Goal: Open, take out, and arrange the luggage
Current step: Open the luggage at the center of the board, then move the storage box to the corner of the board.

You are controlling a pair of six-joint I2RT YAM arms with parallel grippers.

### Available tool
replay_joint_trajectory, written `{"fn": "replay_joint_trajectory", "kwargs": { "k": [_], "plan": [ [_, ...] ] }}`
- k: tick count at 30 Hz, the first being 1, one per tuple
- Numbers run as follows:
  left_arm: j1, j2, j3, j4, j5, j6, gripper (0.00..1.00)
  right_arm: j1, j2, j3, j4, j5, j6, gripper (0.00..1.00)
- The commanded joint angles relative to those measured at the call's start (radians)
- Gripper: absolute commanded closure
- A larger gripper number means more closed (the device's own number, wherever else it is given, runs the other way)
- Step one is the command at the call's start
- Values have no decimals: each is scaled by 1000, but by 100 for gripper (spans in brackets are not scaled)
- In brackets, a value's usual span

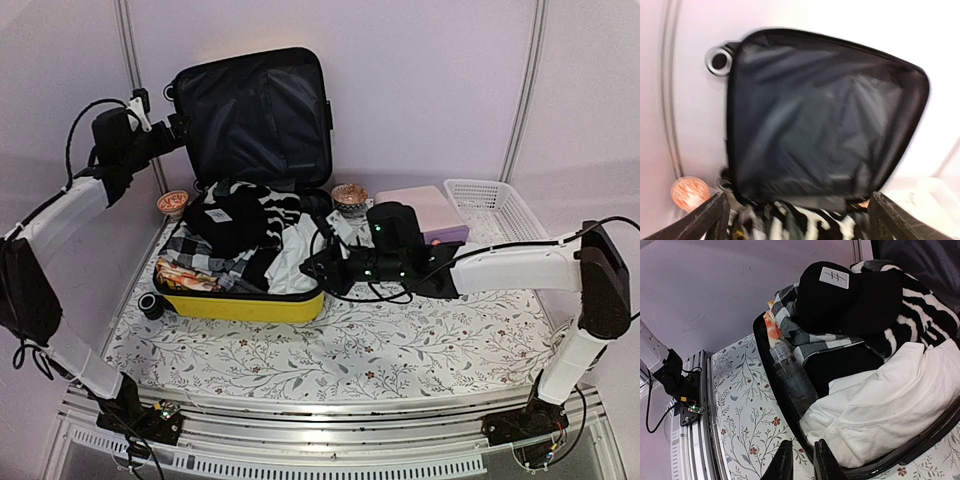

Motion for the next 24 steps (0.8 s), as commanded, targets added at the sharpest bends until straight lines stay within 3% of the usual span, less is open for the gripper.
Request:
{"fn": "replay_joint_trajectory", "kwargs": {
  "k": [1,6,10,14,20,24],
  "plan": [
    [-60,-94,-84,-160,132,-107,2,-61,-104,-48,-66,2,33,82],
    [-130,-169,-151,-237,255,-110,2,-166,-210,-135,-115,-1,67,82],
    [-235,-221,-194,-270,210,-96,2,-265,-273,-173,-190,31,78,82],
    [-383,-216,-189,-291,166,-105,2,-412,-312,-168,-264,20,123,74],
    [-627,-79,-117,-284,85,-123,2,-553,-375,-193,-321,-39,199,57],
    [-680,47,-53,-286,99,-196,2,-633,-418,-233,-328,-66,238,56]
  ]
}}
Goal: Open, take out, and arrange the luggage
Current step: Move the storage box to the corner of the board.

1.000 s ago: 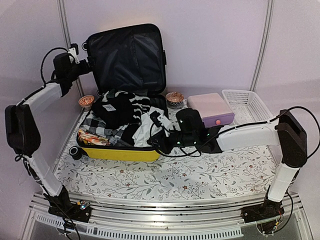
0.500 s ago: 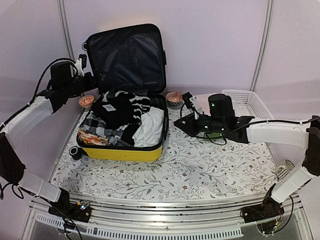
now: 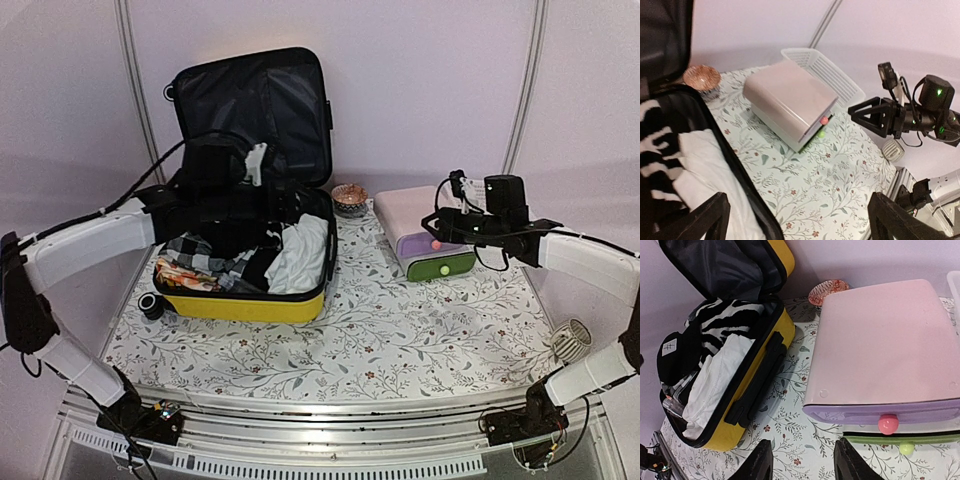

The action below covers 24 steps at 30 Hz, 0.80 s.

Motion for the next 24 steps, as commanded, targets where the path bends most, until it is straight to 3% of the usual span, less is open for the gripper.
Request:
{"fn": "replay_joint_trajectory", "kwargs": {
  "k": [1,3,7,8,11,15,18,20,22,24],
  "plan": [
    [-38,120,66,2,-29,-97,2,-88,-60,-44,-39,-69,67,56],
    [-22,139,61,60,-95,-168,2,-134,-74,-46,-38,-79,89,56],
    [52,109,-171,484,111,-315,2,-188,-81,-9,-64,-44,141,58],
    [53,129,-175,499,129,-335,2,-195,-73,18,-93,-25,154,61],
    [16,242,14,293,92,-279,2,-200,-29,125,-208,53,190,74],
    [-18,349,75,303,52,-339,5,-201,20,184,-252,136,177,95],
    [-32,453,168,243,9,-395,13,-201,32,195,-256,242,172,98],
    [-47,545,243,206,-5,-414,25,-201,34,199,-255,301,172,98],
    [-65,620,322,188,-16,-420,52,-201,43,211,-254,337,167,98],
    [-81,698,428,155,-28,-423,92,-201,67,234,-257,353,149,98]
  ]
}}
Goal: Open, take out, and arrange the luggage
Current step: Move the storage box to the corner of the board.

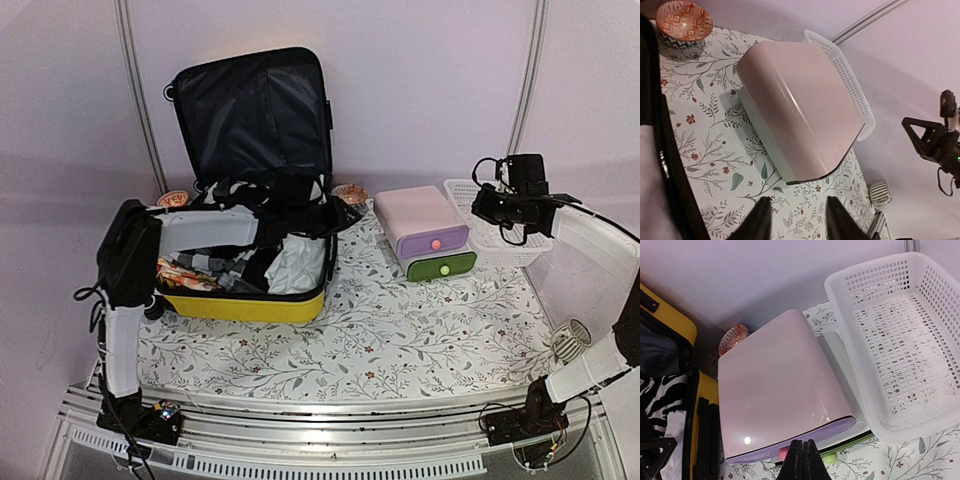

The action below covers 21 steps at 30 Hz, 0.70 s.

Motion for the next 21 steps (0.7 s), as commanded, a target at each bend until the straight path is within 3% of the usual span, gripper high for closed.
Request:
{"fn": "replay_joint_trajectory", "kwargs": {
  "k": [1,12,21],
  "plan": [
    [-42,165,193,-108,-42,-36,100,-3,48,60,-31,117,-23,98],
    [-71,560,722,-392,-213,-173,100,-4,232,242,-103,166,-79,97],
    [-70,608,718,-77,-70,-186,100,-4,315,313,-125,160,-111,97]
  ]
}}
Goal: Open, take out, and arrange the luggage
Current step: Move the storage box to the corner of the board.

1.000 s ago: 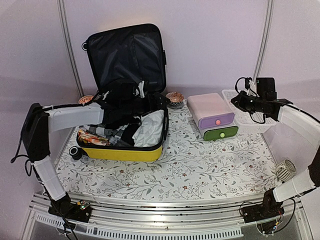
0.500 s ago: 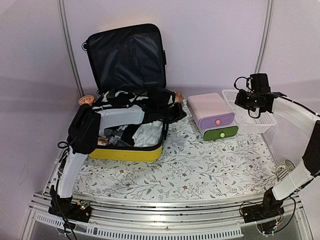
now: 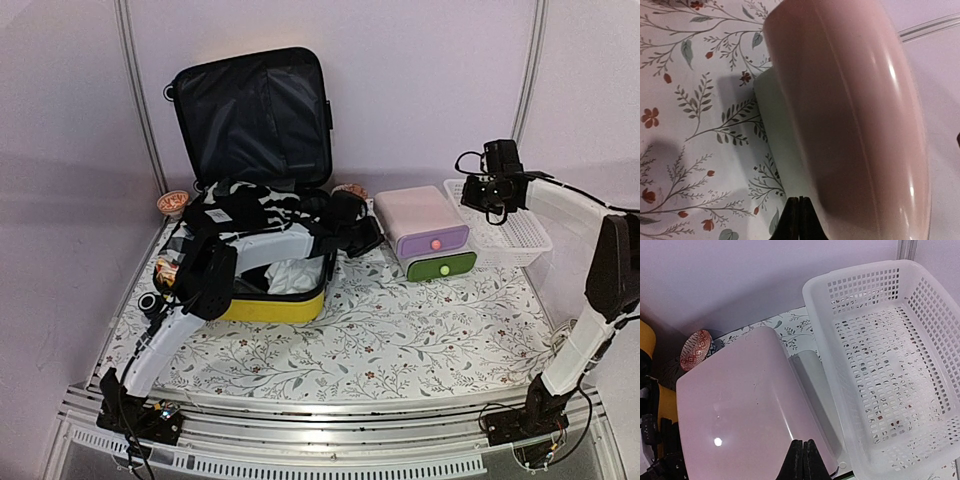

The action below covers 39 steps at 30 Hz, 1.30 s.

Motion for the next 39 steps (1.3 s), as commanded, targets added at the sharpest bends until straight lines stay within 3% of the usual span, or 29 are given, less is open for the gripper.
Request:
{"fn": "replay_joint_trajectory", "kwargs": {
  "k": [1,14,25,33,39],
  "plan": [
    [-7,7,12,184,66,2,100,-4,22,34,-26,12,-27,97],
    [-9,106,88,307,157,-28,100,-3,-89,-127,-21,-91,-2,97],
    [-4,105,78,329,199,-35,100,-13,-271,-360,-20,-50,54,97],
    [24,-49,-133,329,182,15,100,-105,-243,-447,43,-182,85,98],
    [29,-118,-235,313,183,39,100,-120,-153,-412,86,-195,76,98]
  ]
}}
